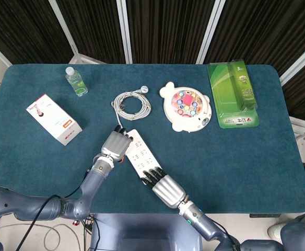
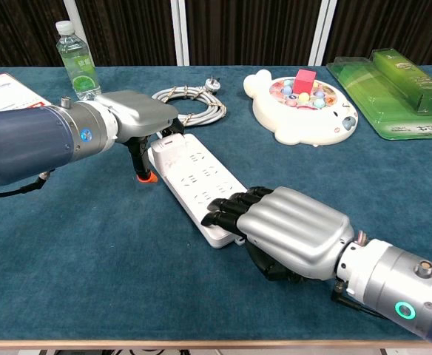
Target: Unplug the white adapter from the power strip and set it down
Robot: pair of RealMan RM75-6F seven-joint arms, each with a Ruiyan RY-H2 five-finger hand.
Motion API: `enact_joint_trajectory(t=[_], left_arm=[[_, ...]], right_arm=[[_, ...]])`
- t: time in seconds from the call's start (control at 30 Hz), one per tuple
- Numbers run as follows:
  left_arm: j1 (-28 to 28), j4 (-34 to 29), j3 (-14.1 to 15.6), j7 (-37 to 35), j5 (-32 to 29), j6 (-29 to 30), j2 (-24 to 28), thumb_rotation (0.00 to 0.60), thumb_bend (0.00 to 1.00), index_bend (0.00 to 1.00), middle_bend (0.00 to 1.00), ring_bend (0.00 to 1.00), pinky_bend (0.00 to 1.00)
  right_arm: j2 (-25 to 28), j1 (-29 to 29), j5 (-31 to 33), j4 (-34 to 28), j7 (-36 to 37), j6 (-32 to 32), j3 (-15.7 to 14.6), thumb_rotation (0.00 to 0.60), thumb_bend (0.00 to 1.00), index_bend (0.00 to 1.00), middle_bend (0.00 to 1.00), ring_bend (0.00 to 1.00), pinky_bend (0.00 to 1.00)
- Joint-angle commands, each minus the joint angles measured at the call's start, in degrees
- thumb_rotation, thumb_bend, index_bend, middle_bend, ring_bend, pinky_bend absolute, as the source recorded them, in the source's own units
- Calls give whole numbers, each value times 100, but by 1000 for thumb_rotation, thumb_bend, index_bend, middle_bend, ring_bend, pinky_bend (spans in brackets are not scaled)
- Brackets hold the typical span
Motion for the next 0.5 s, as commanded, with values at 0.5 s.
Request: enact_joint_trajectory(t=[0.5], left_arm=[[110,189,-58,-333,456,233,-398,600,211,489,523,194,153]], right_arm=[[10,-9,2,5,72,21,-48,600,966,184,185,174,188]])
